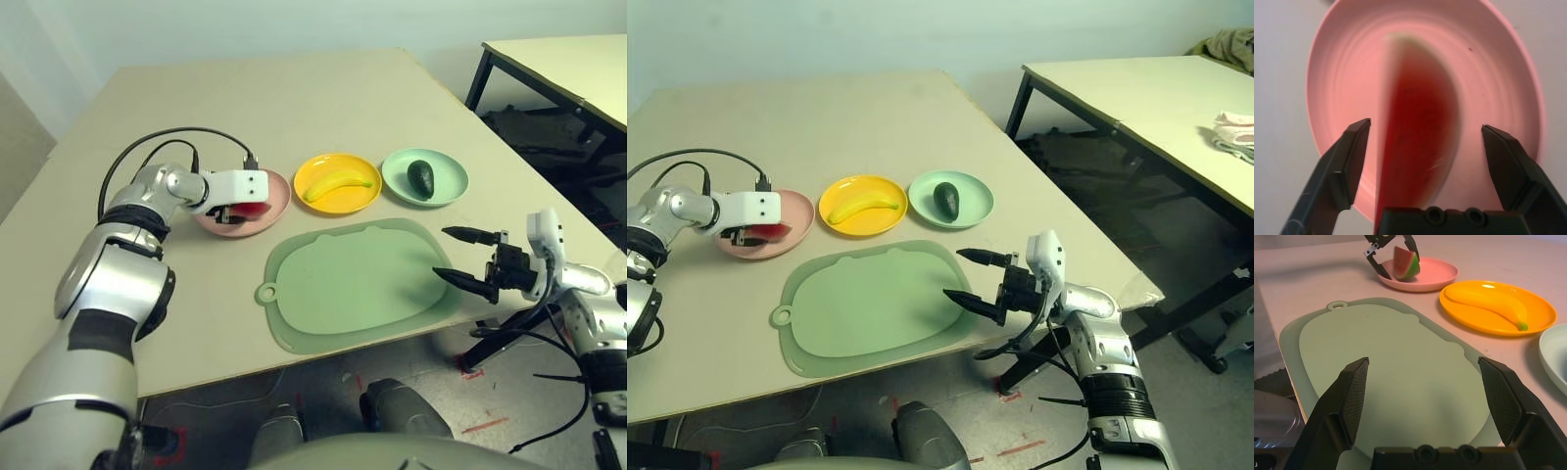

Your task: Place the fruits into color-matched plates.

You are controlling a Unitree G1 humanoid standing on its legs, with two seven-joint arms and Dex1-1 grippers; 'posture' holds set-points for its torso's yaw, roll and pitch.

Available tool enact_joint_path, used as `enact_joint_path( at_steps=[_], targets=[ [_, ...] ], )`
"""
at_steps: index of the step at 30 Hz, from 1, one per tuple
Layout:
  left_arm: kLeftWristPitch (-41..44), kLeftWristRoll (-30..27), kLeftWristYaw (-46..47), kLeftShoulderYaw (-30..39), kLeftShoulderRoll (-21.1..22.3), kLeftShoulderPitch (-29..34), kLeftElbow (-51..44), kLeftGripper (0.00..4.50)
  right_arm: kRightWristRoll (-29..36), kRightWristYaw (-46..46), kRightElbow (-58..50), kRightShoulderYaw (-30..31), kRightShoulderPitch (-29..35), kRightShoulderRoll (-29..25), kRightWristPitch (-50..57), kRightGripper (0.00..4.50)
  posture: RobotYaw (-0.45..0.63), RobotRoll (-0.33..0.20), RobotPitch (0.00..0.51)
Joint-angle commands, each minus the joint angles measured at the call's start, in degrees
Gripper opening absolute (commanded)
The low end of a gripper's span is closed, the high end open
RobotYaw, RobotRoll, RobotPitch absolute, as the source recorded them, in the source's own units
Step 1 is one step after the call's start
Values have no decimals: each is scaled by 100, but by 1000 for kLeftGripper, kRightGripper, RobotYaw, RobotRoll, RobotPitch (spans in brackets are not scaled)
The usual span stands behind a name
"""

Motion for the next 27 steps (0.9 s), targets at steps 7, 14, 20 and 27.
enact_joint_path(
  at_steps=[7,14,20,27],
  targets=[
    [0,-7,-130,204,126,31,15,4459,-44,-34,19,43,-70,12,16,4500,-243,0,3],
    [-232,-492,-500,746,282,-49,-98,4459,46,-394,182,-233,-287,65,-32,4500,-238,0,2],
    [-27,-2005,-1629,2079,415,253,-449,4459,182,-1103,59,-654,-323,217,-17,4500,-248,0,6],
    [1597,-3927,-2079,3609,683,1638,-2607,4459,-1,-2112,619,-1148,-332,406,-357,4500,-214,0,19]
  ],
)
